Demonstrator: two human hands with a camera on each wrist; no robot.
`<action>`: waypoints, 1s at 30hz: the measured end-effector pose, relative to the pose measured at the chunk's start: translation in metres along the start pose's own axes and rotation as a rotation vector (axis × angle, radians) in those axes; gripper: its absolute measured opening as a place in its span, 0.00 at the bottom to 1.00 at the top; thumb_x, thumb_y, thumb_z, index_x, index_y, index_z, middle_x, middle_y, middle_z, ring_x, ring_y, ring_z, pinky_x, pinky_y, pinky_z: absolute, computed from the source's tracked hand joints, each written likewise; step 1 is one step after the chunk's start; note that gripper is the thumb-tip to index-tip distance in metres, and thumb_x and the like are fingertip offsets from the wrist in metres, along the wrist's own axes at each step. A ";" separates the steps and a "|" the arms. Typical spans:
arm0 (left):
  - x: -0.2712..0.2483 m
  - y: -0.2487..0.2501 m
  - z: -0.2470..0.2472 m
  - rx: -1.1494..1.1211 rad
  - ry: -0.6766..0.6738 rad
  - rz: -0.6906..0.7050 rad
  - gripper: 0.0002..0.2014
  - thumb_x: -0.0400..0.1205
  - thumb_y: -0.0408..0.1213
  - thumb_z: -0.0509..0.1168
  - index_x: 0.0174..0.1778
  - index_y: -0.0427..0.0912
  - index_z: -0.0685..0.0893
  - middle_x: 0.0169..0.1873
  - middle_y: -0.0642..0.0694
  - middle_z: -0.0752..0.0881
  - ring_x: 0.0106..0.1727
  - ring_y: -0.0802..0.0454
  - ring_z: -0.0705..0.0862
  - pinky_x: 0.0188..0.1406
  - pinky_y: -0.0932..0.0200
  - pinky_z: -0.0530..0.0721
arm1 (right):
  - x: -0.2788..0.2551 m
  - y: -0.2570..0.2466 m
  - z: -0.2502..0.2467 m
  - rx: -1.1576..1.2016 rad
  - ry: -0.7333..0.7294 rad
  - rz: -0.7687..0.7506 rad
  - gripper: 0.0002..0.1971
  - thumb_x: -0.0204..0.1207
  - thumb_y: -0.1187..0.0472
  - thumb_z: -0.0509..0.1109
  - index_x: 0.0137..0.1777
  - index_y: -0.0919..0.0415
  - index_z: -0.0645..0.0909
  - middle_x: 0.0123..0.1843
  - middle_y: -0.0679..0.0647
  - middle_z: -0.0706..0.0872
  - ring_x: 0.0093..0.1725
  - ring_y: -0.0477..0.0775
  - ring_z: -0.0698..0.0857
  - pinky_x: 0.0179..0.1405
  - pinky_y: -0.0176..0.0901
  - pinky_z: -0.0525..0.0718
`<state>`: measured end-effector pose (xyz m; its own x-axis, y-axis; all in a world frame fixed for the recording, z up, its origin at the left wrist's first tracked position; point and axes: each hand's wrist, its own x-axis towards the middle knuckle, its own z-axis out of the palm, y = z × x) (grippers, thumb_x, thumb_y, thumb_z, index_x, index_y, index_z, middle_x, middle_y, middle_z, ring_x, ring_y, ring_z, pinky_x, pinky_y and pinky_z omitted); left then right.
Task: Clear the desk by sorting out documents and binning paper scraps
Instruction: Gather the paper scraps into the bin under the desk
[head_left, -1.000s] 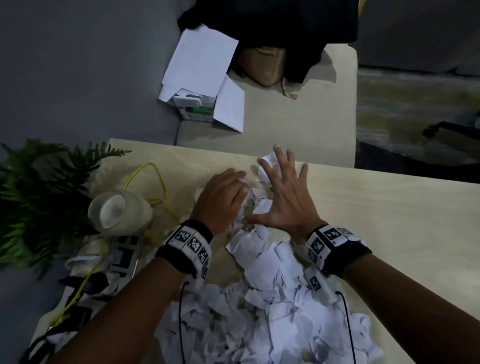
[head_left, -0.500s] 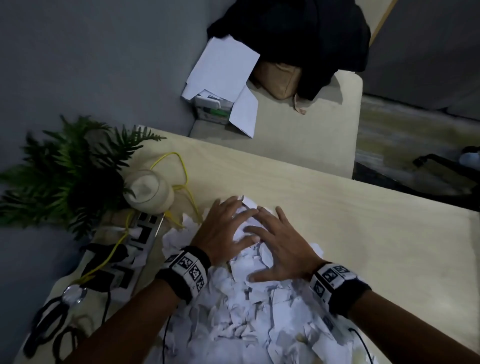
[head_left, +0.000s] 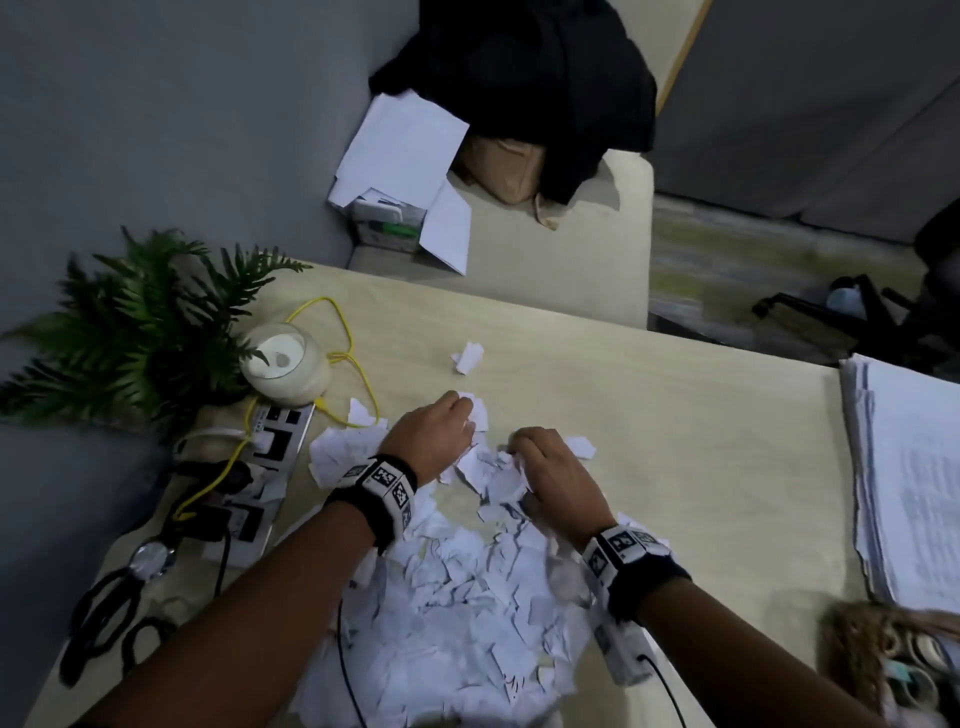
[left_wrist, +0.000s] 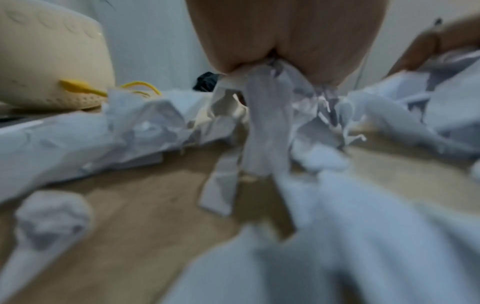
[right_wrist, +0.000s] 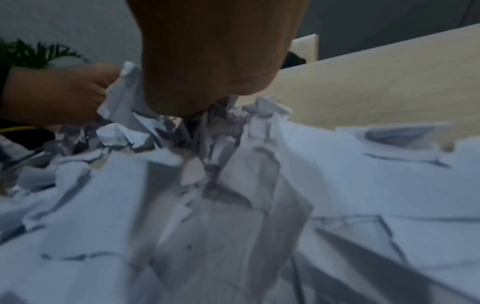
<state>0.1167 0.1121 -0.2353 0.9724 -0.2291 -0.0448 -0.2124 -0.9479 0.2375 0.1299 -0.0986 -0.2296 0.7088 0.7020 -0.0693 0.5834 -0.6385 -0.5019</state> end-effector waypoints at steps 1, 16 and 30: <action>-0.001 0.005 -0.007 -0.063 0.008 -0.062 0.08 0.73 0.31 0.73 0.39 0.35 0.79 0.38 0.39 0.79 0.30 0.36 0.81 0.20 0.53 0.75 | -0.003 -0.001 -0.006 0.013 0.029 0.028 0.23 0.62 0.61 0.63 0.59 0.63 0.79 0.60 0.58 0.80 0.58 0.63 0.79 0.53 0.56 0.80; 0.048 -0.002 -0.007 0.011 -0.196 -0.232 0.31 0.78 0.73 0.47 0.77 0.69 0.63 0.85 0.54 0.48 0.84 0.37 0.47 0.76 0.27 0.54 | -0.007 -0.030 0.022 -0.314 -0.143 0.194 0.48 0.61 0.15 0.55 0.79 0.39 0.62 0.86 0.53 0.54 0.84 0.71 0.51 0.69 0.88 0.48; -0.037 0.033 0.024 0.153 -0.045 -0.064 0.20 0.79 0.55 0.64 0.62 0.49 0.79 0.61 0.41 0.78 0.57 0.37 0.78 0.45 0.44 0.79 | -0.042 -0.015 0.018 -0.362 0.021 0.231 0.16 0.80 0.41 0.61 0.62 0.48 0.77 0.67 0.55 0.77 0.65 0.66 0.76 0.50 0.59 0.77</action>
<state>0.0711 0.0843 -0.2493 0.9798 -0.1737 -0.0990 -0.1658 -0.9827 0.0828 0.0848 -0.1129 -0.2350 0.8426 0.5239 -0.1252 0.5076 -0.8500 -0.1405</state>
